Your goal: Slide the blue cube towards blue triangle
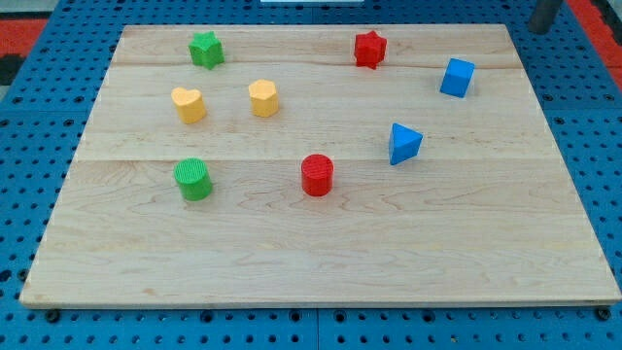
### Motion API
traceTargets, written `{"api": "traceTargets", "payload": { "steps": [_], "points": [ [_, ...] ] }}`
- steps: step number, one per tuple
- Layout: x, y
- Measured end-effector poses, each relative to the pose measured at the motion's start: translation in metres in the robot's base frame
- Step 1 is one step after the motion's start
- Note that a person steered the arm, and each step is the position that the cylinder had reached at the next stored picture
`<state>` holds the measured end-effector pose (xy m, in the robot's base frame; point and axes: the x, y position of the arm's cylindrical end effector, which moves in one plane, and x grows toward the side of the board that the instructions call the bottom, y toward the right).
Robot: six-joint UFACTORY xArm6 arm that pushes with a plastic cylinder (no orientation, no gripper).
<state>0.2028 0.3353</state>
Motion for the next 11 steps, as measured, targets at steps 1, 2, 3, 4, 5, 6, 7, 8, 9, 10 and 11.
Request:
{"api": "traceTargets", "payload": {
  "steps": [1, 2, 3, 4, 5, 6, 7, 8, 9, 10, 11],
  "points": [
    [-0.001, 0.000],
    [0.000, 0.001],
    [0.000, 0.000],
    [0.004, 0.000],
    [0.023, -0.006],
    [0.071, -0.045],
    [0.092, -0.126],
    [0.092, -0.162],
    [0.122, -0.233],
    [0.131, -0.260],
    [0.101, -0.287]
  ]
}}
